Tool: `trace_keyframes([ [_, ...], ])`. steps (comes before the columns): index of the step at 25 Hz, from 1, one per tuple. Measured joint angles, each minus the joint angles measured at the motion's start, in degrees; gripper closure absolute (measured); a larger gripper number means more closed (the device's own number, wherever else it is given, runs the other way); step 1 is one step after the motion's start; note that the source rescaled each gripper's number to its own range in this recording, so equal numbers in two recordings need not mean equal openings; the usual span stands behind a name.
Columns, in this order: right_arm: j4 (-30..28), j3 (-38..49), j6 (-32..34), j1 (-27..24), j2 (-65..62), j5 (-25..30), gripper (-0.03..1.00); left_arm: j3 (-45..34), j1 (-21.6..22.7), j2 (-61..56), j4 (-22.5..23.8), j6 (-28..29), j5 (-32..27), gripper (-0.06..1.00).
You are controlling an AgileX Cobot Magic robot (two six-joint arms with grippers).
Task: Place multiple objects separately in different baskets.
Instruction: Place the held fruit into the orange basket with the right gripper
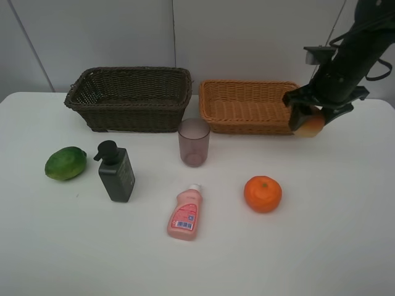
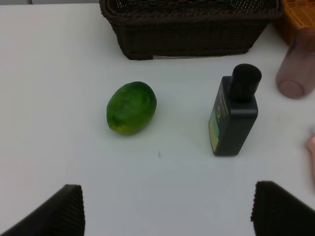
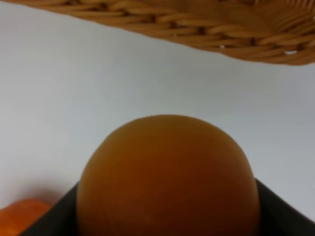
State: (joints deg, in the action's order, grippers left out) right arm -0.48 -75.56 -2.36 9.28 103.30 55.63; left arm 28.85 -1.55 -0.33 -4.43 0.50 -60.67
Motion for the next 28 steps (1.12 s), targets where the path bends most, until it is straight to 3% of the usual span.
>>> trace_keyframes([
  [11, -3.1, -22.4, 0.0, 2.0, 12.1, 8.0, 0.97, 0.0, 0.0, 0.0, 0.0, 0.0, 0.0, 0.05],
  [17, -5.5, -34.1, 0.0, 2.0, 21.0, 9.8, 0.97, 0.0, 0.0, 0.0, 0.0, 0.0, 0.0, 0.05],
  [28, -10.7, -39.1, 0.0, 2.0, 28.9, 7.6, 0.97, 0.0, 0.0, 0.0, 0.0, 0.0, 0.0, 0.05],
])
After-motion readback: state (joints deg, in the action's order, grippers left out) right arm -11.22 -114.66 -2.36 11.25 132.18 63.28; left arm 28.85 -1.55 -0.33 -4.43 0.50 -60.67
